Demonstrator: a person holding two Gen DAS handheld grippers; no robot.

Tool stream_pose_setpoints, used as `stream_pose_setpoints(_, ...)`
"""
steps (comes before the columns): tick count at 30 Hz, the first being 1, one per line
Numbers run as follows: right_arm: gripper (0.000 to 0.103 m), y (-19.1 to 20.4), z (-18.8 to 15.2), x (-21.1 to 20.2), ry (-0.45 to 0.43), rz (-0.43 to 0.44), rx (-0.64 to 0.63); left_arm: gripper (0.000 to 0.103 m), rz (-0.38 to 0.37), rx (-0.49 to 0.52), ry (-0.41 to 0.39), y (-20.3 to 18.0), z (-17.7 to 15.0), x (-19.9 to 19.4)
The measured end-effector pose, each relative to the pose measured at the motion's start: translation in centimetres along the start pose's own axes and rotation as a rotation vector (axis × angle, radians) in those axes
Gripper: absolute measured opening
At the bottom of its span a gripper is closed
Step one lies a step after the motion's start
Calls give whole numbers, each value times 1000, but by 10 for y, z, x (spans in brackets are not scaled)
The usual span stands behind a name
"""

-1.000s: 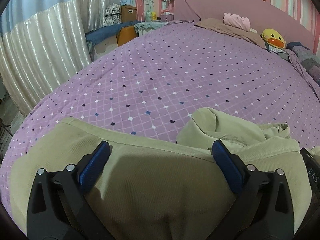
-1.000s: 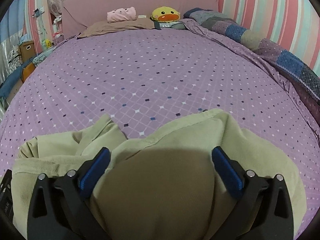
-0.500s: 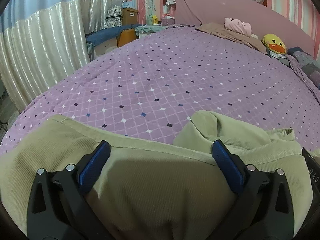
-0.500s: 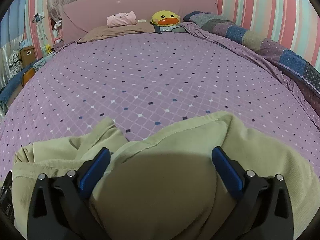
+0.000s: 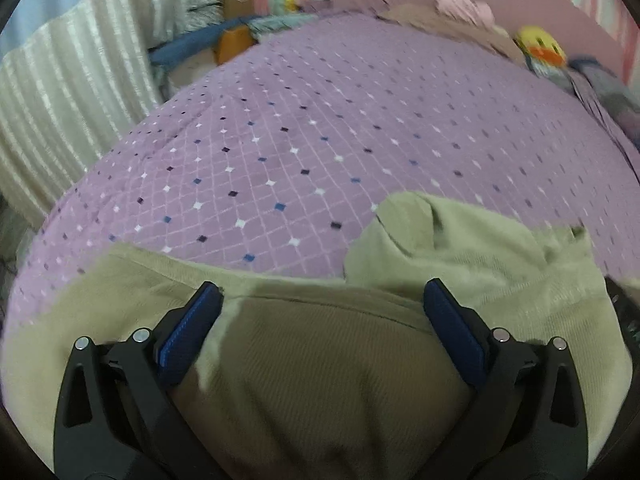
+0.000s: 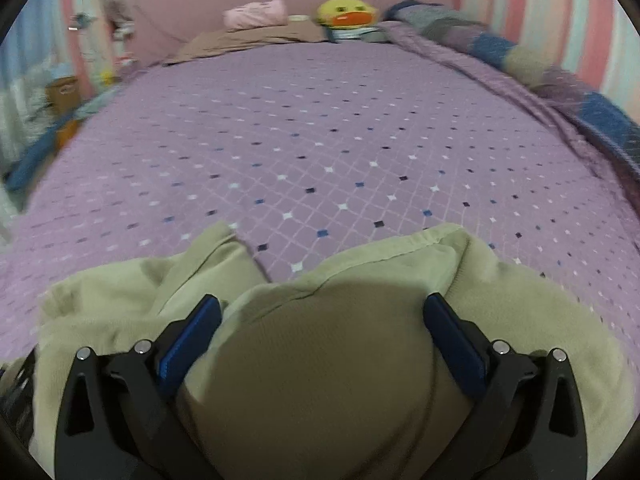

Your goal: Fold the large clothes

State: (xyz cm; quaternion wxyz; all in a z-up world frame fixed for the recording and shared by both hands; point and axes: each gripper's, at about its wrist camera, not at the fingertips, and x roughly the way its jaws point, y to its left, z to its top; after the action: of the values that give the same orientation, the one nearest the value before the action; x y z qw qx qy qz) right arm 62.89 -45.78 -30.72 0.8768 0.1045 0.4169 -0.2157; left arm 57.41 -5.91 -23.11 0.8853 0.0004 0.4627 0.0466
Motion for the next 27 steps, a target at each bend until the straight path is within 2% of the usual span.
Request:
stream_pose_setpoints(1, 101, -8, 1, -14, -9, 63, -21, 100, -8, 22, -5, 5, 1, -15)
stream_pose_setpoints(4, 101, -28, 1, -51, -67, 128, -101, 100, -5, 115, -103, 21, -2, -60)
stream_pose_setpoints(6, 101, -36, 1, -69, -109, 129, -194, 100, 4, 191, -180, 33, -9, -84)
stream_pose_setpoints(7, 101, -42, 0, -79, -152, 102, -252, 100, 16, 231, -218, 41, -13, -93)
stream_pose_setpoints(10, 101, -61, -5, -97, -282, 60, -333, 100, 19, 268, -282, 61, -24, -95)
stream_pose_setpoints(13, 101, -78, -16, -93, -378, 104, -322, 100, 26, 238, -272, 72, -34, -74)
stream_pose_setpoints(15, 101, -81, -22, -82, -371, 126, -293, 100, 37, 220, -293, 75, -42, -63)
stream_pose_setpoints(19, 101, -73, -42, -63, -393, 71, -338, 100, -6, 176, -347, 84, -53, -56)
stream_pose_setpoints(23, 101, -76, -46, -51, -384, 119, -298, 100, -82, 129, -345, 95, -54, -47)
stream_pose_setpoints(27, 101, -80, -47, -40, -361, 177, -268, 100, -97, 114, -365, 96, -60, -41)
